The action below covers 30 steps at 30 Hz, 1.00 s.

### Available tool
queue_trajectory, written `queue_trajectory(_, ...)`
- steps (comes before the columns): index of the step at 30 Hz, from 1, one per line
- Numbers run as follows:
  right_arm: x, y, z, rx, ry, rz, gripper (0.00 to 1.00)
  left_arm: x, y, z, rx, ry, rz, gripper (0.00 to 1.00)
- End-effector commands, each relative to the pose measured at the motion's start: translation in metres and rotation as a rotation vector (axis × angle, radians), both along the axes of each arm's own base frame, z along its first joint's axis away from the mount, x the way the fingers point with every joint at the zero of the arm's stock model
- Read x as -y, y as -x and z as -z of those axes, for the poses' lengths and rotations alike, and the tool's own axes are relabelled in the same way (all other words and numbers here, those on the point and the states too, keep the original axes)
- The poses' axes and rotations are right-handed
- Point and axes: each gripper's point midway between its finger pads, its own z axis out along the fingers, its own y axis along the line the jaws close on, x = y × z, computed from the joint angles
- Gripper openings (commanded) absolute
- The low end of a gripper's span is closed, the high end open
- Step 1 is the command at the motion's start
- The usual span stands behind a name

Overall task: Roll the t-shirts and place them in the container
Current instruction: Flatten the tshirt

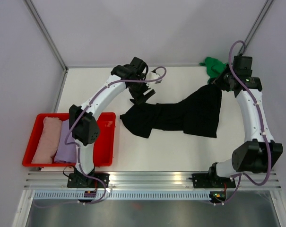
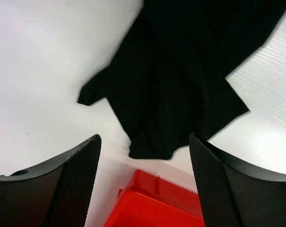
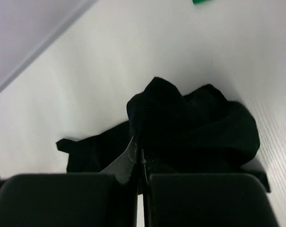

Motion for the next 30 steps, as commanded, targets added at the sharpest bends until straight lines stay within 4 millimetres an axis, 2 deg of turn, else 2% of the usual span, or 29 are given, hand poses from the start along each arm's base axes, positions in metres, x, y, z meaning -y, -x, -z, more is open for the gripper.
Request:
queue_trajectory(1, 0.017, -0.023, 0.010, 0.039, -0.005, 0.061, 0.00, 0.011, 0.046, -0.046, 0.062, 0.044, 0.040, 0.79)
queue_trajectory(2, 0.021, -0.024, 0.018, 0.023, 0.001, 0.074, 0.00, 0.014, 0.074, -0.018, -0.017, 0.001, 0.081, 0.75)
queue_trajectory(4, 0.024, -0.029, 0.028, 0.005, 0.010, 0.076, 0.00, 0.017, 0.109, 0.005, -0.097, -0.034, 0.126, 0.73)
queue_trajectory(5, 0.022, -0.030, 0.034, -0.006, 0.000, 0.071, 0.00, 0.009, 0.131, 0.031, -0.164, -0.087, 0.146, 0.73)
queue_trajectory(6, 0.020, -0.030, 0.039, -0.012, -0.010, 0.064, 0.00, 0.016, 0.150, 0.043, -0.192, -0.114, 0.191, 0.73)
queue_trajectory(8, 0.018, -0.028, 0.053, -0.033, -0.020, 0.061, 0.00, 0.022, 0.171, 0.073, -0.239, -0.162, 0.216, 0.75)
queue_trajectory(9, 0.018, -0.026, 0.055, -0.036, -0.018, 0.063, 0.00, 0.026, 0.174, 0.079, -0.247, -0.168, 0.201, 0.76)
queue_trajectory(11, 0.020, -0.020, 0.064, -0.061, 0.005, 0.057, 0.00, 0.041, 0.166, 0.092, -0.252, -0.157, 0.174, 0.77)
queue_trajectory(13, 0.021, -0.012, 0.071, -0.085, 0.018, 0.054, 0.00, 0.058, 0.151, 0.091, -0.229, -0.127, 0.104, 0.79)
queue_trajectory(15, 0.021, -0.004, 0.076, -0.097, 0.024, 0.048, 0.00, 0.065, 0.144, 0.100, -0.228, -0.121, 0.067, 0.79)
queue_trajectory(16, 0.021, 0.002, 0.086, -0.120, 0.026, 0.051, 0.00, 0.064, 0.142, 0.105, -0.220, -0.131, 0.056, 0.79)
queue_trajectory(18, 0.022, 0.008, 0.086, -0.114, 0.032, 0.059, 0.00, 0.058, 0.133, 0.121, -0.195, -0.174, 0.032, 0.79)
queue_trajectory(22, 0.024, 0.015, 0.093, -0.129, 0.034, 0.067, 0.00, 0.041, 0.140, 0.149, -0.248, -0.240, 0.017, 0.77)
queue_trajectory(24, 0.025, 0.017, 0.093, -0.131, 0.034, 0.071, 0.00, 0.037, 0.136, 0.157, -0.231, -0.265, 0.012, 0.75)
queue_trajectory(27, 0.026, 0.020, 0.094, -0.131, 0.029, 0.083, 0.00, 0.037, 0.132, 0.163, -0.239, -0.266, -0.003, 0.63)
queue_trajectory(28, 0.026, 0.021, 0.095, -0.134, 0.029, 0.084, 0.00, 0.036, 0.133, 0.164, -0.242, -0.265, -0.003, 0.53)
queue_trajectory(30, 0.029, 0.023, 0.094, -0.133, 0.029, 0.093, 0.00, 0.033, 0.134, 0.166, -0.254, -0.270, 0.013, 0.44)
